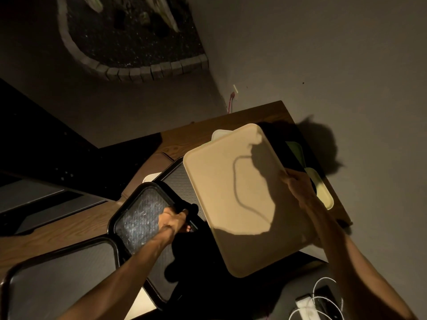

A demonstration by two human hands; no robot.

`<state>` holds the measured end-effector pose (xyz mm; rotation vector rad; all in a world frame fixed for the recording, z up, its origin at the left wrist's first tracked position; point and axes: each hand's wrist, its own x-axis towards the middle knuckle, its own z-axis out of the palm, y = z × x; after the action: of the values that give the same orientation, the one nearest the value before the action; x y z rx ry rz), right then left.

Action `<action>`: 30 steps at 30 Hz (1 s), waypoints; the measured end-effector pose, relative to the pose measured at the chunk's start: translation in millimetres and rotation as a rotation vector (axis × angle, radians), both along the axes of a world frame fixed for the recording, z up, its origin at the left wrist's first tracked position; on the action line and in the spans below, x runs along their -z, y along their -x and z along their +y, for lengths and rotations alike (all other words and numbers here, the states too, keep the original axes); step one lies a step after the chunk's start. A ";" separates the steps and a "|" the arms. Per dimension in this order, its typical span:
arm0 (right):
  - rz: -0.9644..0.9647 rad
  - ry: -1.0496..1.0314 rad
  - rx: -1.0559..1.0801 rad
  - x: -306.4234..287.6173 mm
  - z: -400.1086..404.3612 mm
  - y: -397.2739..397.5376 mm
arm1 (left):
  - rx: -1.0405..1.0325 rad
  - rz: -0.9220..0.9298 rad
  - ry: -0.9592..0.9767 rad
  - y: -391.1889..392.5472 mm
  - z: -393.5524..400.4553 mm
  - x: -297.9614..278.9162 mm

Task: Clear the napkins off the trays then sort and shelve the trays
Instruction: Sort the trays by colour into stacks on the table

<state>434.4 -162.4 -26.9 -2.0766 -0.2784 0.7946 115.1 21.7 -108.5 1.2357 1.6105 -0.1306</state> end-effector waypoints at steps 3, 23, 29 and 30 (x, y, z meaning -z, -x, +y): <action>0.044 -0.017 -0.008 -2.4 5.6 5.3 | 0.000 -0.042 0.073 -6.3 1.5 2.3; -0.189 0.377 0.312 39.1 16.1 18.7 | -0.349 -0.645 0.256 -3.8 13.0 -68.4; 0.190 0.344 0.687 39.7 -18.4 16.3 | -0.298 -0.667 0.332 -0.6 12.0 -71.5; 0.208 0.304 0.694 41.0 -20.2 14.4 | -0.291 -0.671 0.331 -2.4 12.6 -72.6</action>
<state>420.0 -182.5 -67.9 -2.1293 0.6841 0.6302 117.4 34.2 -35.9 0.6731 1.1021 0.1815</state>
